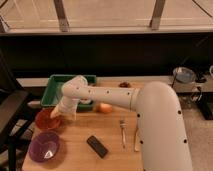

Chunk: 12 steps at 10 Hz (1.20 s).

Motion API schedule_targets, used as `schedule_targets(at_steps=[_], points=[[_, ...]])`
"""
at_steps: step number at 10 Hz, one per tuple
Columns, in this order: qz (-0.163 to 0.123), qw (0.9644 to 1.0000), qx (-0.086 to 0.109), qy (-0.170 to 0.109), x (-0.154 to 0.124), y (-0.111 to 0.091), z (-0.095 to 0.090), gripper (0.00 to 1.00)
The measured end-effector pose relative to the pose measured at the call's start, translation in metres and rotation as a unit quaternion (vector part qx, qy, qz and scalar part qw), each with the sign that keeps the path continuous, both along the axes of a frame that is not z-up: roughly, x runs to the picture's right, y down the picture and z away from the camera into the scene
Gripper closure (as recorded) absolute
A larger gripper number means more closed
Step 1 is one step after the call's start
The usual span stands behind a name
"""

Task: Stack bowls into tray

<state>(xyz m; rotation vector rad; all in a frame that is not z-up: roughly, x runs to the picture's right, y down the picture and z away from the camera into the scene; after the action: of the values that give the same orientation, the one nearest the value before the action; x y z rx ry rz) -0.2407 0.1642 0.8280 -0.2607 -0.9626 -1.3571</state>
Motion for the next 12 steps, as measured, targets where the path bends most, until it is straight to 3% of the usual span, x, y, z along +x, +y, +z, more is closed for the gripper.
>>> schedule_targets(at_steps=[3,5,9,12], points=[[0.018,0.9998,-0.001,0.001,0.006,-0.003,-0.001,0.74],[0.033,0.9993,0.017,0.008,0.022,-0.015,-0.013,0.95],[0.054,0.9952,0.077,0.029,0.064,-0.061,-0.069,1.0],[0.043,0.9924,0.11,0.033,0.084,-0.08,-0.116,1.0]])
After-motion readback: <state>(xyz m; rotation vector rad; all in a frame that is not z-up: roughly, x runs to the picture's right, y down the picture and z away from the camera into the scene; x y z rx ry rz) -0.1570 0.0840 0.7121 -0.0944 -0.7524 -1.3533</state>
